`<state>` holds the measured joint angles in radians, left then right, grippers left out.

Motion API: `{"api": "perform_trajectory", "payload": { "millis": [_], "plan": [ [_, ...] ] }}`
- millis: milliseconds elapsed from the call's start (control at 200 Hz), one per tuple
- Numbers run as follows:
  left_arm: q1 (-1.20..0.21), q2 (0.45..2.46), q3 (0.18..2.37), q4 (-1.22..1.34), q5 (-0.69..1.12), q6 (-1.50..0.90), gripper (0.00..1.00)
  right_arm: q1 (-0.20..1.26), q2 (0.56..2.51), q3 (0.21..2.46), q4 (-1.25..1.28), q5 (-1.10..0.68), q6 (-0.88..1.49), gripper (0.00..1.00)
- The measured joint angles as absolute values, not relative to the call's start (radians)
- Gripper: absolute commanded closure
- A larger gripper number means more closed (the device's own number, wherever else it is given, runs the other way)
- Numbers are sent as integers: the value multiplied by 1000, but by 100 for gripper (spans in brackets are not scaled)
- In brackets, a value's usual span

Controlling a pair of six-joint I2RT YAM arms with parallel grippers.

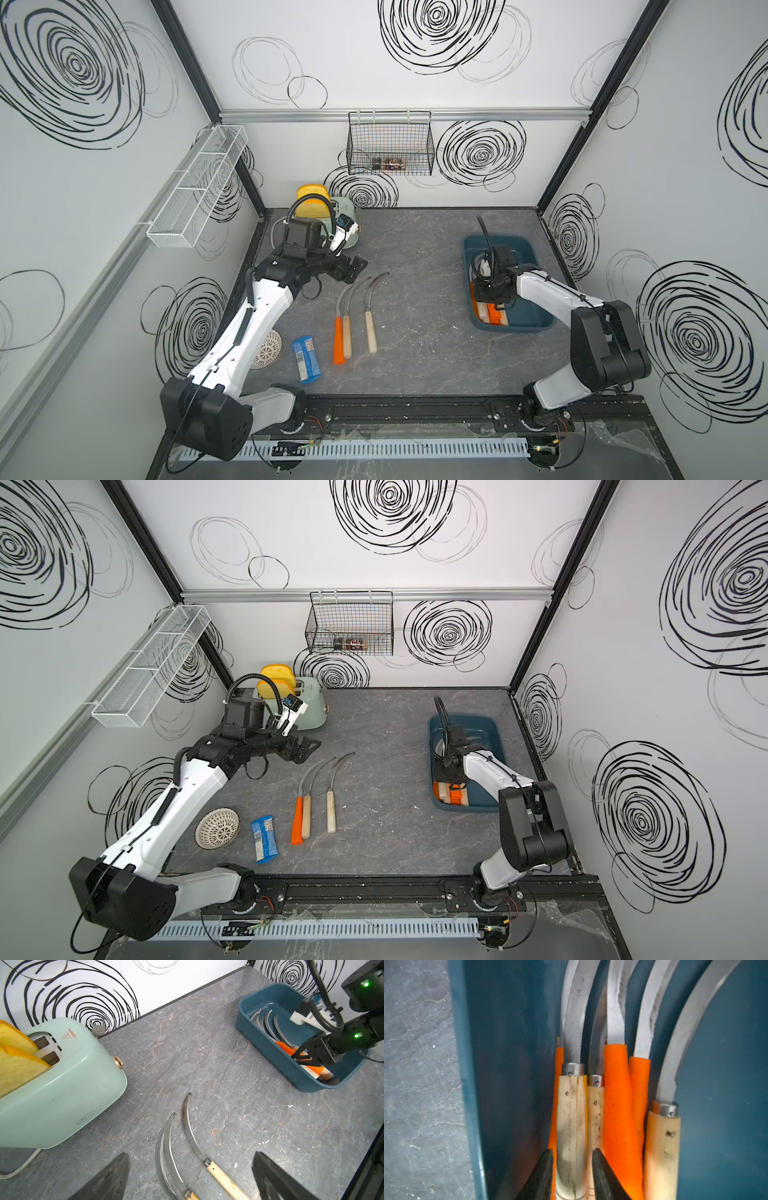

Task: Put small sickles into storage boxes
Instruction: Place the sickle in the storage box.

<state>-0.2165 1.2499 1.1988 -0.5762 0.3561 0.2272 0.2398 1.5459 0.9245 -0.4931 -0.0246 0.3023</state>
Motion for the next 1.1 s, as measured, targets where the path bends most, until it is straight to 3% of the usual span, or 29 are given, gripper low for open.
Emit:
{"api": "perform_trajectory", "payload": {
  "millis": [670, 1101],
  "plan": [
    [-149, 1250, 1199, -574, 285, 187, 4, 271, 1308, 950, -490, -10, 290, 63],
    [-59, 1211, 1155, -573, 247, 162, 4, 585, 1372, 1024, -456, -16, 336, 63]
  ]
}}
